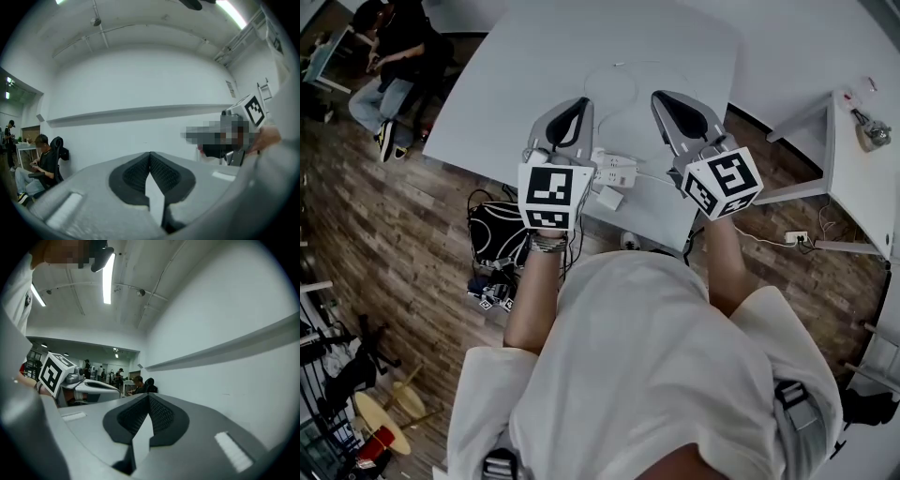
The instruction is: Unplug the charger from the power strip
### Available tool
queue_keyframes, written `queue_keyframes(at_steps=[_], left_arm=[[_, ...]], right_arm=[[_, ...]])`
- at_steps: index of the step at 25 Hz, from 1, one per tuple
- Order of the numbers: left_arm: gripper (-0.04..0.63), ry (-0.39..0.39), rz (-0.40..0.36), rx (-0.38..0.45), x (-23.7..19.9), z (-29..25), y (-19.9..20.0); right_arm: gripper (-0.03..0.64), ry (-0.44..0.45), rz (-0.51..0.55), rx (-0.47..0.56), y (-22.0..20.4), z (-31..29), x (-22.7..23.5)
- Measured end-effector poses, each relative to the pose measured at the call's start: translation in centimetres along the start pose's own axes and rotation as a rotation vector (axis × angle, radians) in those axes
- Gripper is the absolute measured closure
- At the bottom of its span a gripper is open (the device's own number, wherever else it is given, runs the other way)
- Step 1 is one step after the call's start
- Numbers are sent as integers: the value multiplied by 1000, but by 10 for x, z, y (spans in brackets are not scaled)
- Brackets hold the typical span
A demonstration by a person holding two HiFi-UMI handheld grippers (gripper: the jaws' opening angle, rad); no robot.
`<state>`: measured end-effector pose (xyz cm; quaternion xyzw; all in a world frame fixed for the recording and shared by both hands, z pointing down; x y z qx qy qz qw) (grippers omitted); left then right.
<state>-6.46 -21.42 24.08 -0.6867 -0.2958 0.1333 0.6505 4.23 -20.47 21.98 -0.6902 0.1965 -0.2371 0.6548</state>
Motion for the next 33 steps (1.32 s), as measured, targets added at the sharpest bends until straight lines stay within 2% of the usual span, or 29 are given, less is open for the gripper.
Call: queue_keyframes(at_steps=[5, 10, 33], left_arm=[[592, -20, -48, 66, -4, 7, 34], [591, 11, -72, 94, -15, 13, 50], [591, -1, -45, 76, -18, 8, 48]], right_arm=[[617, 13, 47, 56, 36, -5, -6], [617, 9, 79, 55, 47, -8, -7], [617, 0, 78, 37, 43, -13, -4]])
Point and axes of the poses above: the fingertips, and each gripper's own axes: z backward along the fingers, x to its right, y out of its top, the point moved 1 cm from there along z, backward along the fingers, and after that the axes turned 6 degrees about -z, right-handed, at the moved point
